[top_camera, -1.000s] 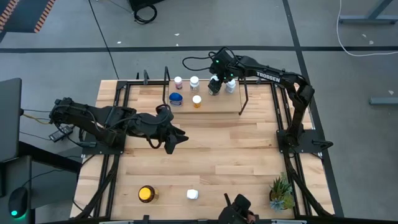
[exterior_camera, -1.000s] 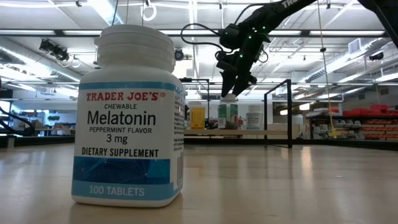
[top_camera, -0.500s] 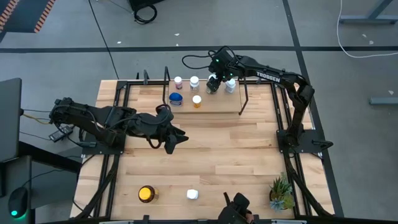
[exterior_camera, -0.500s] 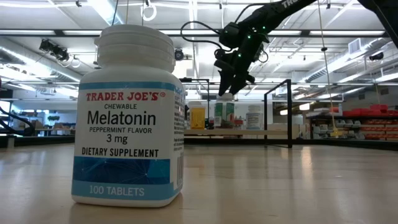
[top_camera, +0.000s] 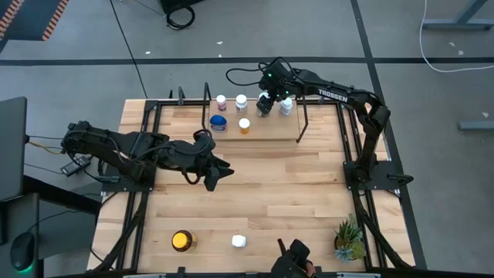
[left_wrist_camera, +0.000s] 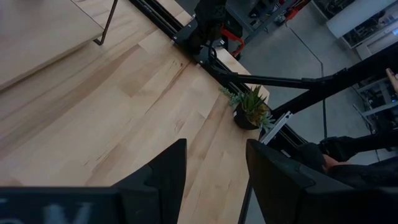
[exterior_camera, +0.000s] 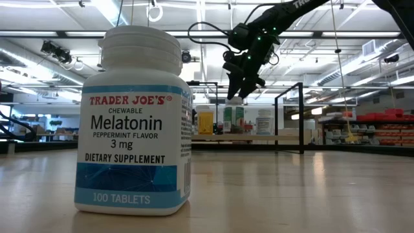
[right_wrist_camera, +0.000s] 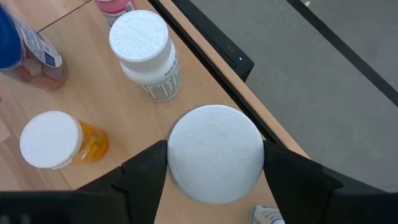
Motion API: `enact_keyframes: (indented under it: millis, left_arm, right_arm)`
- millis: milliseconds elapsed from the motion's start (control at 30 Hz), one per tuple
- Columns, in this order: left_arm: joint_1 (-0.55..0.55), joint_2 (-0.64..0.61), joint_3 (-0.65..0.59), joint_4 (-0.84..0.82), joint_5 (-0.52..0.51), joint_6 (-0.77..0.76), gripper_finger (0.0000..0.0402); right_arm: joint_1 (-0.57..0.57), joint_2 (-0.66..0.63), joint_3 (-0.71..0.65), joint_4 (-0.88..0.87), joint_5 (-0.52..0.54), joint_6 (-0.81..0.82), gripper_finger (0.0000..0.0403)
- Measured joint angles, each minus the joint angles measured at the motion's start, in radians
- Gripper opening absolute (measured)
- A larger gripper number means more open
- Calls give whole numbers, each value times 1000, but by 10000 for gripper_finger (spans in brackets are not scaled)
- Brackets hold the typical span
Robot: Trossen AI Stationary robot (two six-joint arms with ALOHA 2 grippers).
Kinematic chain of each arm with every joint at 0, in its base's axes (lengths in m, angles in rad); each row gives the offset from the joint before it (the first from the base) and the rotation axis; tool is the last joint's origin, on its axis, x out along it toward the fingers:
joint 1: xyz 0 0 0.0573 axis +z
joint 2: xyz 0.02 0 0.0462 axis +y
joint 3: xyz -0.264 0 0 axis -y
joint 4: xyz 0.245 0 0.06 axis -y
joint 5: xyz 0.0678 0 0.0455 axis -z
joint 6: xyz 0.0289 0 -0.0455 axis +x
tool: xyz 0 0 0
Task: Pick and place medicine bottles onto shelf by color
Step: Put the green pill bottle on the shelf, then put the white pill bottle on the shelf
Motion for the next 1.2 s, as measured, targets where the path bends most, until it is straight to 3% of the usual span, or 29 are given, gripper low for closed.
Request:
enact_keyframes:
  millis: [567, 767, 933, 1200]
  left_arm:
    - [0, 0, 0, -8, 1, -25, 172]
    - [0, 0, 0, -10, 52, 74, 172]
    - [0, 0, 0, -85, 99, 168, 172]
    - [0, -28, 1, -287, 220, 234, 172]
  right_arm:
    - [11, -35, 0, -43, 0, 64, 315]
    - [54, -106, 1, -111, -13, 134, 324]
    - [145, -162, 1, -200, -65, 250, 324]
    - [415, -198, 2, -226, -37, 402, 324]
